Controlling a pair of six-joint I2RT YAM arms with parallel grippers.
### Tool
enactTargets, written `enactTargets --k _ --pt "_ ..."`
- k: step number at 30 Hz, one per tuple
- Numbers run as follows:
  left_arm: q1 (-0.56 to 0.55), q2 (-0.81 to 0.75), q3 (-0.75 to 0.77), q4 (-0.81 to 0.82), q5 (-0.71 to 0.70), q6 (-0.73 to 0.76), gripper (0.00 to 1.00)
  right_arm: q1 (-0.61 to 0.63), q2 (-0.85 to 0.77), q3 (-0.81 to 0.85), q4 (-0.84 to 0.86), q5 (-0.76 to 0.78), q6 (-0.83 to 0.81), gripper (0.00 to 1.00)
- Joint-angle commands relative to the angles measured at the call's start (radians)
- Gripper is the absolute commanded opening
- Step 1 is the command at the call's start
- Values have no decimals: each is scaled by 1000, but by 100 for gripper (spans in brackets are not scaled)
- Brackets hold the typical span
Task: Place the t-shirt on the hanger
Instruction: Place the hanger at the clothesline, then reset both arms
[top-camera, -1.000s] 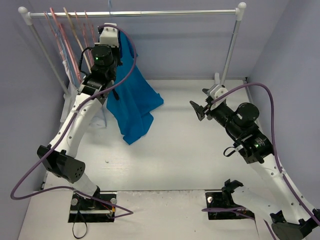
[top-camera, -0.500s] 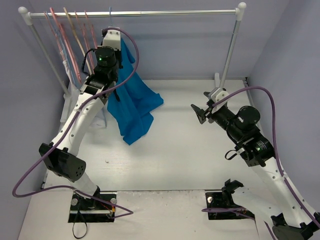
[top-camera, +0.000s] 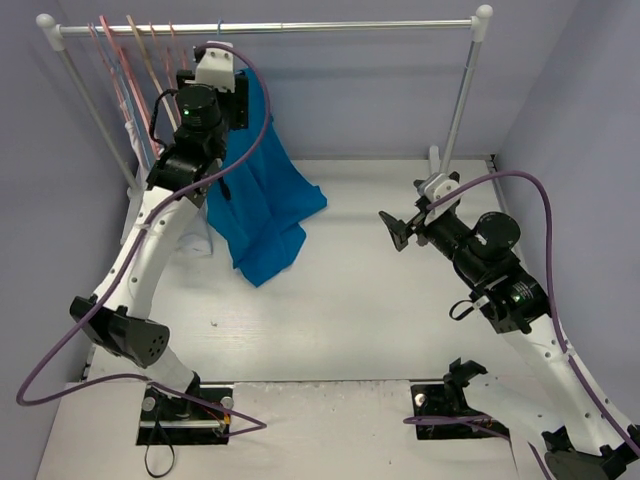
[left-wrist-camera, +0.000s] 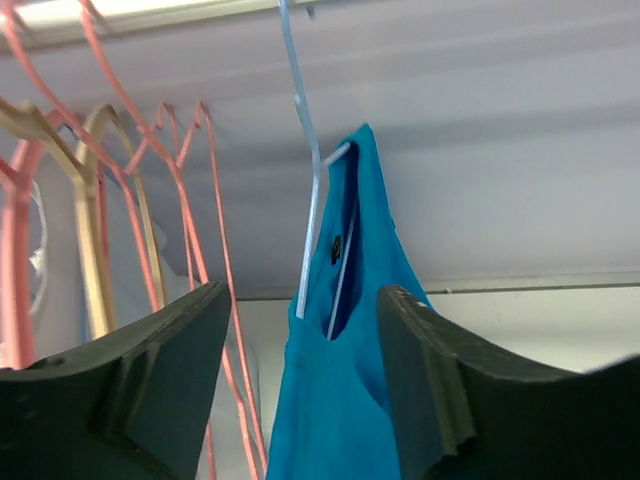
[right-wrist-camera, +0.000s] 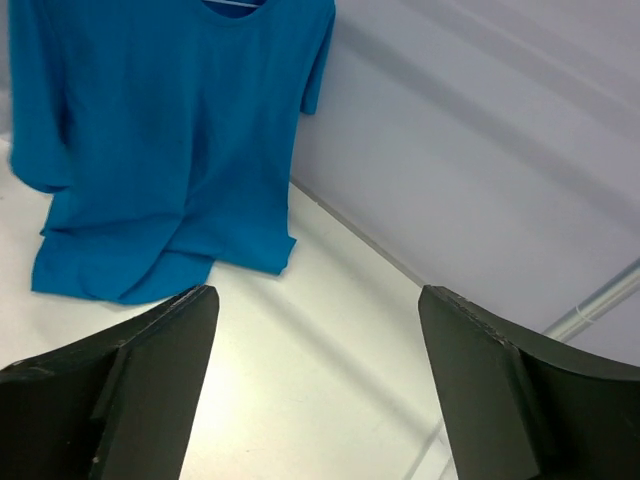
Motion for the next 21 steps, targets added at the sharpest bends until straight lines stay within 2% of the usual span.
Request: enactTargets --k 1,3,5,8,12,13,14,19,21 --pt "8 -117 118 -10 37 -8 61 -7 9 44 91 72 49 85" --pt "8 -150 167 -118 71 -13 64 -7 26 76 75 167 115 100" --pt "8 -194 178 -247 67 -23 65 -8 59 125 29 216 146 100" --pt "8 -312 85 -368 45 -45 66 -7 79 153 -17 316 193 100" --pt "8 -499 -118 -506 28 -213 66 -7 37 127 -40 442 224 100" --pt "8 -536 -206 -531 40 -233 73 -8 27 121 -44 472 235 100" --pt "8 -612 -251 -583 36 -270 75 -8 17 115 -57 485 244 100" --pt "8 -841 -445 -755 -51 -319 79 -8 -71 50 -153 644 327 100" --pt "7 -955 -520 -777 -113 -330 79 -7 -129 6 -154 692 342 100"
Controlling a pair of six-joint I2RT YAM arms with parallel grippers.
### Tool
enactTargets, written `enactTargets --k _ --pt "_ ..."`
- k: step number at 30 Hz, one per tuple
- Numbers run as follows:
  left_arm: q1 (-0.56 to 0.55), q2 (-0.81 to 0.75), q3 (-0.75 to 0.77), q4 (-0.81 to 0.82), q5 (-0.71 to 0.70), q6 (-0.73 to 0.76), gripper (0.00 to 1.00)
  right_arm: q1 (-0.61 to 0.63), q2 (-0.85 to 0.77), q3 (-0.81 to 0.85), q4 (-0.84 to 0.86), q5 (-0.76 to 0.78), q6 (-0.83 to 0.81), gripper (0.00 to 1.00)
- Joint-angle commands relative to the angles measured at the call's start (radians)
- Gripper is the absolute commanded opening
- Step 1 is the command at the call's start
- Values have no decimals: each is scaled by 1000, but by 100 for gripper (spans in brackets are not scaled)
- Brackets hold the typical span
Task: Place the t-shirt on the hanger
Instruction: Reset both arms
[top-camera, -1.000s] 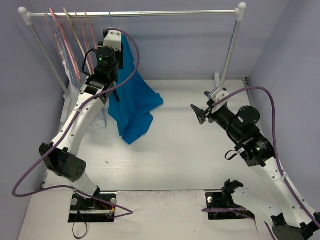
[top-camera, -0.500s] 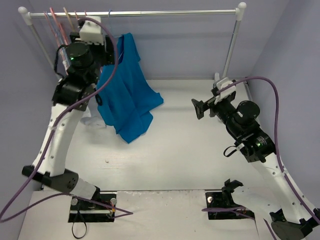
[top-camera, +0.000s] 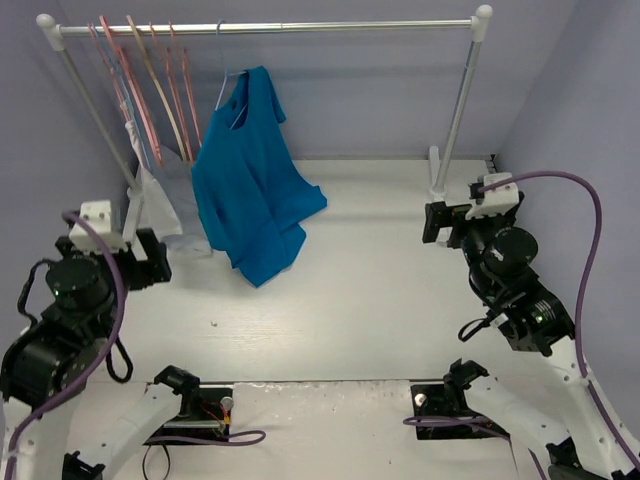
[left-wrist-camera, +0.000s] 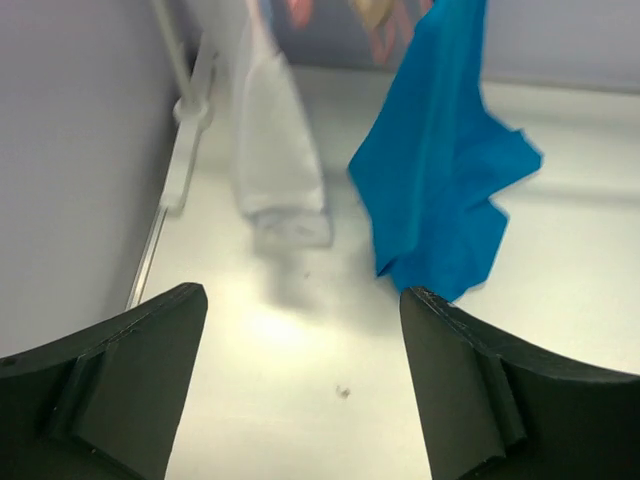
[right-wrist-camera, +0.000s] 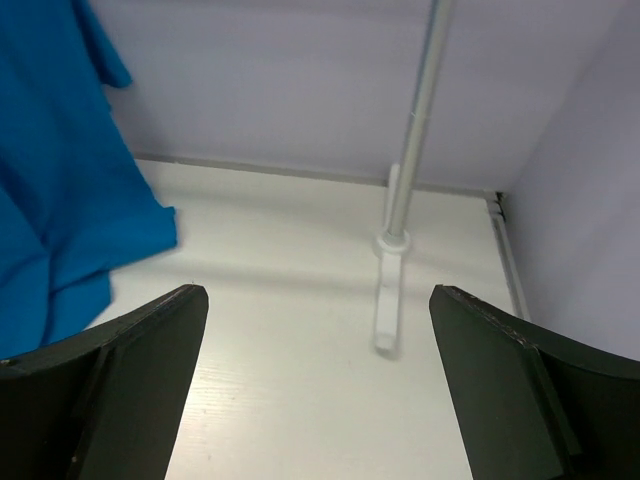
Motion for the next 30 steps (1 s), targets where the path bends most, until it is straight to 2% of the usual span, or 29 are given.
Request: enactTargets --k 1,2,6,9,15,22,30 --pt "6 -108 -69 -101 -104 -60 79 -7 -75 -47 21 167 62 100" --pt "6 -163 -101 -106 -122 -52 79 -7 -92 -55 19 183 68 100" --pt "6 -225 -162 -135 -100 -25 79 -7 -138 -79 -16 216 111 100" --pt "6 -219 -178 -152 -60 -26 79 -8 -137 -88 -35 236 134 100" --pt "6 -204 -193 -149 -70 -34 79 -8 -115 -84 -29 215 146 100" --pt "6 -158 -204 -120 -60 -88 79 -7 -45 -22 -25 158 80 100" --pt "6 -139 -227 -115 -34 -112 79 -7 -60 -32 -32 147 57 100"
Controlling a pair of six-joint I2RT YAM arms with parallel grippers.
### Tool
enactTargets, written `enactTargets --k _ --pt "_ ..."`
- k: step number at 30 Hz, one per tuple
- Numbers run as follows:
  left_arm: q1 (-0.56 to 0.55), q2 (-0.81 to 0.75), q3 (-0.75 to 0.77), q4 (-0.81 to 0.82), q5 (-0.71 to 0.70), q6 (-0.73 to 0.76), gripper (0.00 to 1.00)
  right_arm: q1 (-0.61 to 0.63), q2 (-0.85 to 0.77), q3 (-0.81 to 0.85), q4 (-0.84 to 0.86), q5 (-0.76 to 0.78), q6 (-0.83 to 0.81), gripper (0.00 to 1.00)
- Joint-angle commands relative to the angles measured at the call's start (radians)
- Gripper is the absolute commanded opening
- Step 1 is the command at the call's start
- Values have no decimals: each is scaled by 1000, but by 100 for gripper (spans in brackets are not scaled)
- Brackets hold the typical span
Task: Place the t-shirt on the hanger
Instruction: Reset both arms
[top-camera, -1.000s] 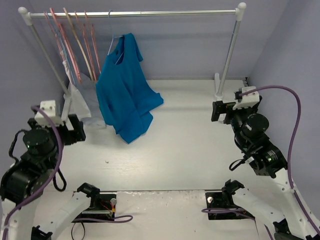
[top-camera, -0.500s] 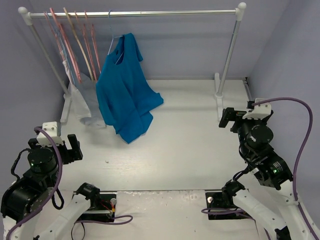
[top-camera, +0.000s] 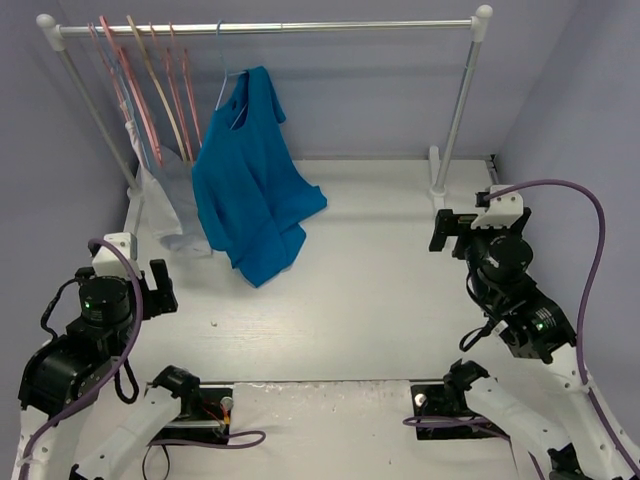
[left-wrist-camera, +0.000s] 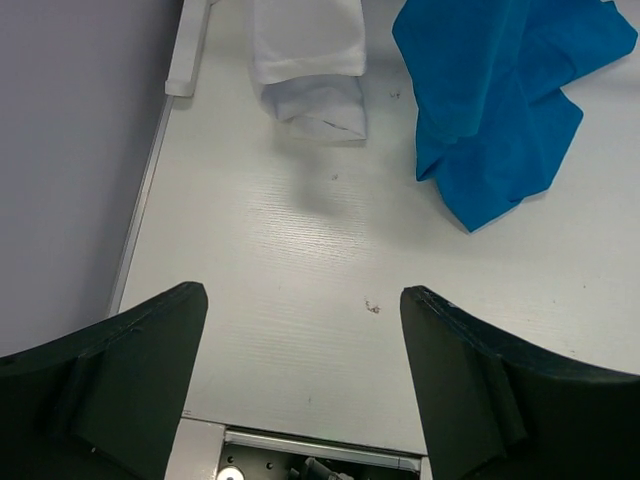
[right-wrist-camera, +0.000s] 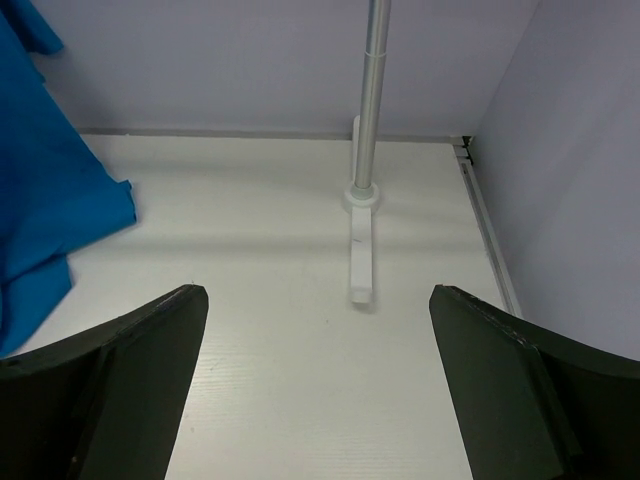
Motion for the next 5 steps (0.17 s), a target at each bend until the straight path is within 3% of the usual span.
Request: enactTargets --k 1,5 --pt "5 36 15 51 7 -25 79 -7 -3 33 61 -4 -23 100" --pt "5 57 23 20 -2 -39 79 -8 9 33 69 0 -29 100"
